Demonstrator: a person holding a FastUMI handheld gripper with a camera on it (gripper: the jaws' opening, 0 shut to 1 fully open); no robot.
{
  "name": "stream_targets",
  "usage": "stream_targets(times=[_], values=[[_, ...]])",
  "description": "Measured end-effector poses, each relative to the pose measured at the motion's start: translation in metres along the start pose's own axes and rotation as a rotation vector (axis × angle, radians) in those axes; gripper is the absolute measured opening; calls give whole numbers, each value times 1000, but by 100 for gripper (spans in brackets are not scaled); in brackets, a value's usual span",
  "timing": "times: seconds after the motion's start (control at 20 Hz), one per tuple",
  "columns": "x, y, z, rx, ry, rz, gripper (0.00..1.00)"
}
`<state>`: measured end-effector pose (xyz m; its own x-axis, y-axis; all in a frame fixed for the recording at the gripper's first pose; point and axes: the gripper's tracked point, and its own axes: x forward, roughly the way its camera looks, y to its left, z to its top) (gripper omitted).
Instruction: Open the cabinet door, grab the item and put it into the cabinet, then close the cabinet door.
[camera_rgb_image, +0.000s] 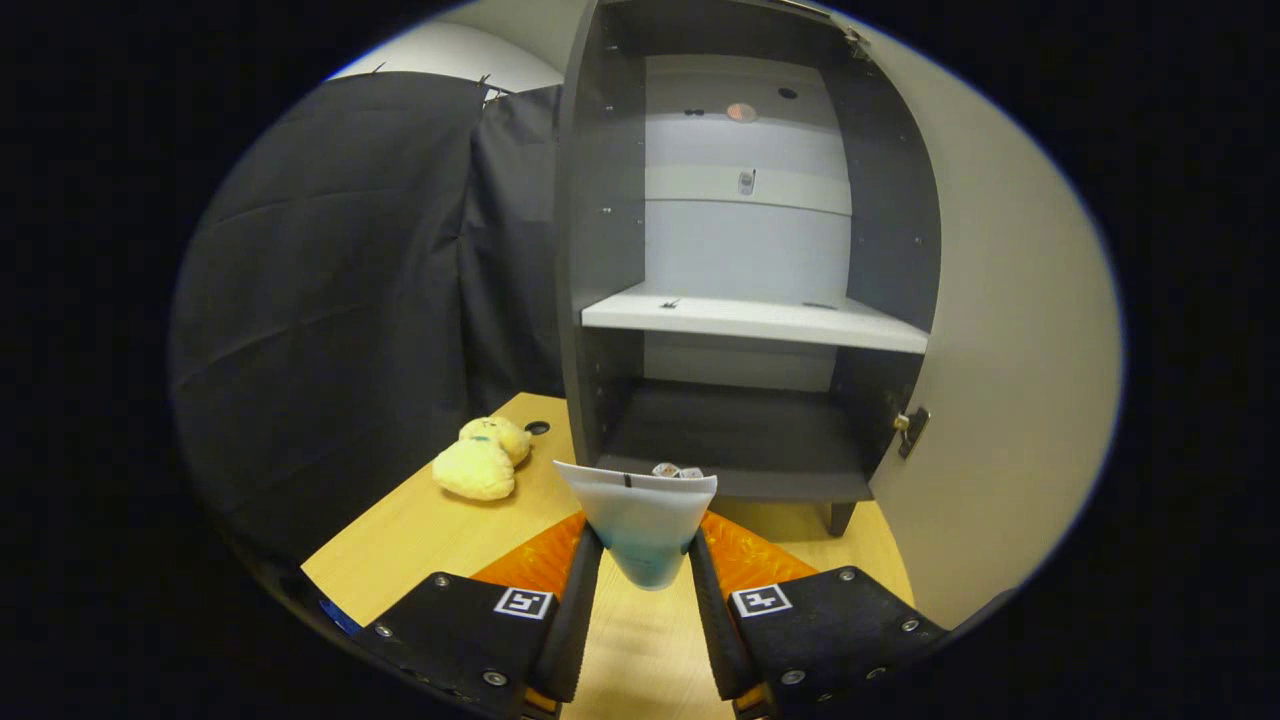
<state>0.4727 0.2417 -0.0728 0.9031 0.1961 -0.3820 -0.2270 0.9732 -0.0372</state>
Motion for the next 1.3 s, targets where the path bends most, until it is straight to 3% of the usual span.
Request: stream_targets(times=[0.75, 0.95, 1.3], values=[[56, -57, 191, 57, -186, -32, 51], [89, -54, 204, 94, -137, -2, 51], [142, -64, 193, 84, -41, -50, 51]])
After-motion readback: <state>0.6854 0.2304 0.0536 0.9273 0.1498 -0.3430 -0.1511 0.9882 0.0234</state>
